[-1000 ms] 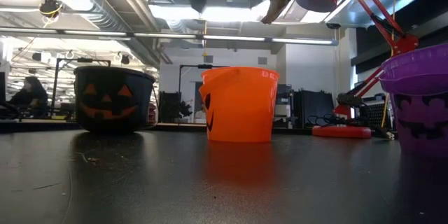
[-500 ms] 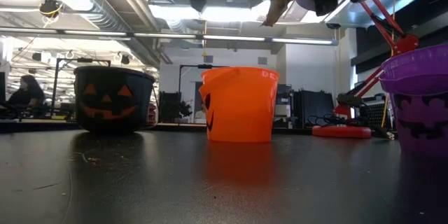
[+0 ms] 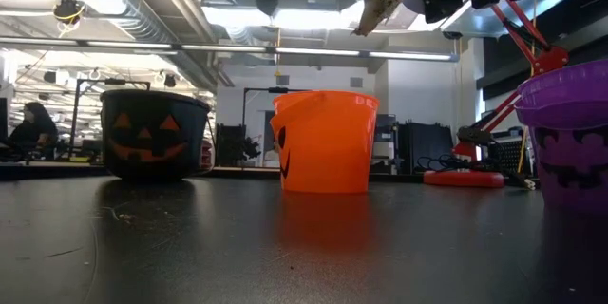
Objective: Sort candy
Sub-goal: Put the yellow candy into the purple bucket
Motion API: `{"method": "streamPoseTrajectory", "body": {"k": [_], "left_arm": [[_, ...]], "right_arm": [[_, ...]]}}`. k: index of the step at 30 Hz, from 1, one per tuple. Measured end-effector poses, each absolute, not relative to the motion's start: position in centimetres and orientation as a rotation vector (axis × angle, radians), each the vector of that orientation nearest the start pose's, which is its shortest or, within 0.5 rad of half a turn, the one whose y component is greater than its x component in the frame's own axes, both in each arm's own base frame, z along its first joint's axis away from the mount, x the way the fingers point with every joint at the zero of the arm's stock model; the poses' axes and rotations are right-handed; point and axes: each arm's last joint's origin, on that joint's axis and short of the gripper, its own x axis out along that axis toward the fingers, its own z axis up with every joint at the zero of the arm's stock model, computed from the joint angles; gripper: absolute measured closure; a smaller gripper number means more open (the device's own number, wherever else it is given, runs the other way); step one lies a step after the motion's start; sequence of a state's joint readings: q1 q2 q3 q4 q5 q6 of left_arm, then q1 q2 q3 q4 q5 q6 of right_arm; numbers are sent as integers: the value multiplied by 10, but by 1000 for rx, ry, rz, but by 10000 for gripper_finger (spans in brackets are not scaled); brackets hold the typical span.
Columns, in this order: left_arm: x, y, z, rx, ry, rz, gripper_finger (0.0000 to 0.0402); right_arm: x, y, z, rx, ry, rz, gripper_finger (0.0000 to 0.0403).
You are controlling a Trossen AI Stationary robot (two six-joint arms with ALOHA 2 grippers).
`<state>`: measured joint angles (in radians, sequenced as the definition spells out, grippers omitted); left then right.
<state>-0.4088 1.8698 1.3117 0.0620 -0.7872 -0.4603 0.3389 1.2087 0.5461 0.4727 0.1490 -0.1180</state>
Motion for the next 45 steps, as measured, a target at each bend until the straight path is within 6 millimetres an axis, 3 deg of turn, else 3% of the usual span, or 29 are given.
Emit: {"method": "streamPoseTrajectory", "body": {"k": [5,12,17,23,28,36,45], "left_arm": [[389,-146,235,-186,312,458,391],[389,-146,235,-173,311,464,318],[380,-151,250,-126,275,489,284],[369,-159,261,-71,250,534,282],[366,-161,258,-51,264,563,282],[365,-159,254,-60,288,577,282],[365,-156,254,-62,293,582,282]], "right_arm": [[237,80,230,-179,170,221,390],[229,77,235,-181,187,232,397],[211,73,250,-129,213,276,400],[184,68,270,-39,316,391,400],[160,68,271,-18,448,459,399],[129,68,282,-5,623,336,398],[114,71,288,26,746,328,398]]}}
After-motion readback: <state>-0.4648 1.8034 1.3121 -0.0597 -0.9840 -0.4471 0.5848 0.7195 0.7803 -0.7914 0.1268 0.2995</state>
